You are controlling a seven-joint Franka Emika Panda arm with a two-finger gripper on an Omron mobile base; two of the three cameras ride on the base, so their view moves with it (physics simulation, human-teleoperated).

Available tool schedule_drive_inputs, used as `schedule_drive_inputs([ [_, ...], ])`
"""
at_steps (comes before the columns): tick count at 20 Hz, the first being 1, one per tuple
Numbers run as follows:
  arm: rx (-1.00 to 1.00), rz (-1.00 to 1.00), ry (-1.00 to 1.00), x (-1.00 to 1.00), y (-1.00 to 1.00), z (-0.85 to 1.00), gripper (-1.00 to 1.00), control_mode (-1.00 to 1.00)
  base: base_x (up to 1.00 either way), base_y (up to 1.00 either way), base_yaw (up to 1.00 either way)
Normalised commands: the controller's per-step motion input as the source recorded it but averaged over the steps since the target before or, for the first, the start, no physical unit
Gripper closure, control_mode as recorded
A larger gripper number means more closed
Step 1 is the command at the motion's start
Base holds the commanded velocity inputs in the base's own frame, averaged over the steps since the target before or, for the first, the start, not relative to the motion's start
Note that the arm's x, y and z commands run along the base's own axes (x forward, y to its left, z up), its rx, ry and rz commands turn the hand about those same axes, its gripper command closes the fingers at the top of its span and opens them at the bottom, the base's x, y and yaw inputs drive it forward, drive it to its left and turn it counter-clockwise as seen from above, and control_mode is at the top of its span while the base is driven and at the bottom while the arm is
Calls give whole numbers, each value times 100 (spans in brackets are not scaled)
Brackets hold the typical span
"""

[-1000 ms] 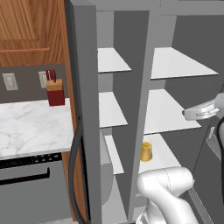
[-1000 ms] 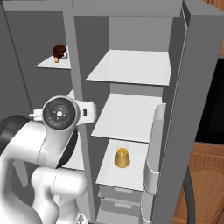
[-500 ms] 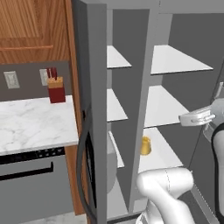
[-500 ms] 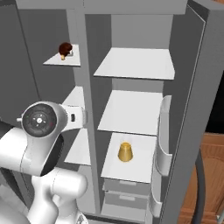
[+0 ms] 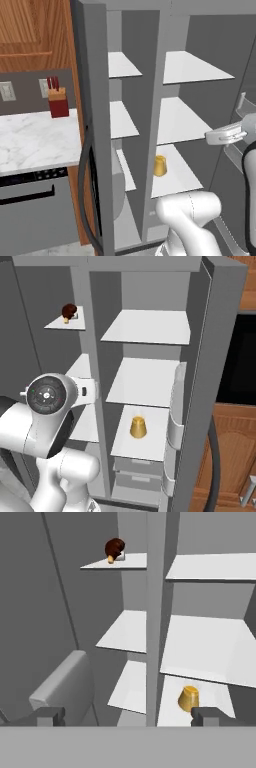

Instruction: There's a steak in the fridge that needs to be moved to the freezer for freezing. Pick up the steak from the fridge, place it on any shelf in the freezer, and close the fridge and freezer doors when done.

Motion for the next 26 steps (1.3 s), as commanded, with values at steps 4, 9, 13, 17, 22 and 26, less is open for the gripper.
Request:
schedule_drive_inputs([
  [4, 0, 0, 0, 0, 0, 0, -100, 100, -45, 20, 0],
  [9, 0, 0, 0, 0, 0, 0, -100, 100, -38, 20, 0],
  [13, 0, 0, 0, 0, 0, 0, -100, 100, -38, -27, 0],
  [17, 0, 0, 0, 0, 0, 0, -100, 100, -30, -24, 0],
  [22, 0, 0, 0, 0, 0, 0, -100, 100, -15, -12, 0],
  [26, 0, 0, 0, 0, 0, 0, -100, 100, -6, -35, 0],
])
